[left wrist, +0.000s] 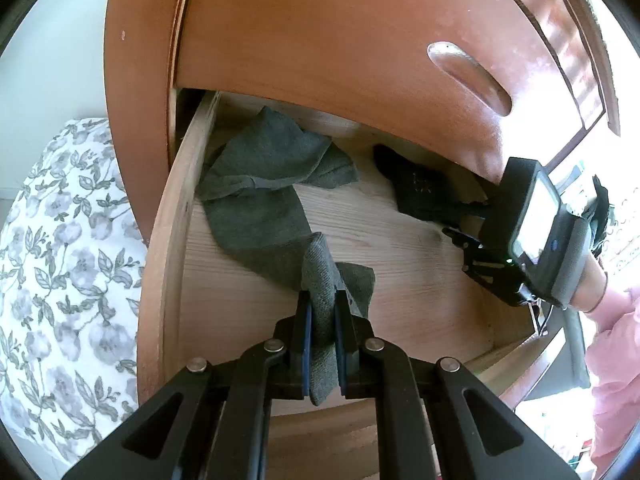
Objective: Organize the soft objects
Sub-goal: 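Grasp the black sock with the right gripper while the left holds the grey sock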
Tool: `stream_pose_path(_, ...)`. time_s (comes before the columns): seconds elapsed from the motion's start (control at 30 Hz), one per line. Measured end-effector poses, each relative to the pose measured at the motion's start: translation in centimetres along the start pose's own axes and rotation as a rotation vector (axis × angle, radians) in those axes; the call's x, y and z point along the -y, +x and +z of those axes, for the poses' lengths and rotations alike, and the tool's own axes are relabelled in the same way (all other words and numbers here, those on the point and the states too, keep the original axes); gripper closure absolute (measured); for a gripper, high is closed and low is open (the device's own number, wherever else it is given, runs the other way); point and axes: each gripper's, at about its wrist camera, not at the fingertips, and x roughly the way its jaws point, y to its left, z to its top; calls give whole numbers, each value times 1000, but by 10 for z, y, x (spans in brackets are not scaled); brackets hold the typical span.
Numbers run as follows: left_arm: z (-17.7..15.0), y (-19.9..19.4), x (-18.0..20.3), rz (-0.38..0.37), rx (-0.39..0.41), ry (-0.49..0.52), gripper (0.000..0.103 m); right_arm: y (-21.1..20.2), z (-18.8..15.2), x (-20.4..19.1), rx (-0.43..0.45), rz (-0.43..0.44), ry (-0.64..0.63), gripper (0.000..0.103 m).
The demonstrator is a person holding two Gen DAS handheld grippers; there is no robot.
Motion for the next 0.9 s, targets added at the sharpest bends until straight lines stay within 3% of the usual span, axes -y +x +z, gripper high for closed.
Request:
stream_pose_path(0.23,0,1,0,2,-2,2,93,1,10,0,-3,-43,27,89)
stream_pose_path(0.8,-1,-4,4,24,-14,-16,93,-68,-12,-9,69,-7,40,91)
stream_pose_path(0.9,-2,-6,4,34,-15,-20,93,-86,-7,3,94,-6,59,91)
